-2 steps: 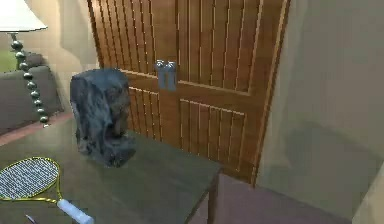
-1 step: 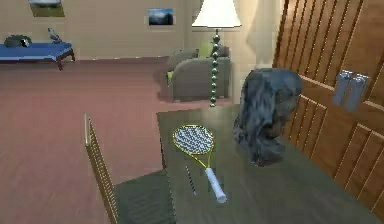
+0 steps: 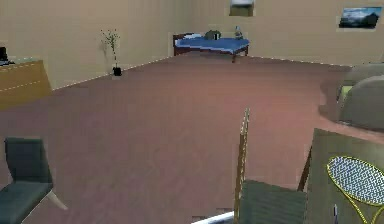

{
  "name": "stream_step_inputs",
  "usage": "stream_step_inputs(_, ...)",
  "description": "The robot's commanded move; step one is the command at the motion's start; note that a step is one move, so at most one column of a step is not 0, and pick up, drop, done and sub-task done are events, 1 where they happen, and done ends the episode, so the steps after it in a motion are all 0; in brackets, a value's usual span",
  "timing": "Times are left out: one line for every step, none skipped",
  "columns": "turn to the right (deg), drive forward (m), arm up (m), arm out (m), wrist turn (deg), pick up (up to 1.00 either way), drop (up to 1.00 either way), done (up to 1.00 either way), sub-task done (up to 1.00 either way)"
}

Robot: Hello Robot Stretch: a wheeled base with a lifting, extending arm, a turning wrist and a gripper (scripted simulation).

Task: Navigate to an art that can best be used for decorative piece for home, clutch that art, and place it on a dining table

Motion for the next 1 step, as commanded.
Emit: stream_step_inputs(-39.0,0.0,0.0,0.0,0.0,0.0,0.0,0.0,0.0)
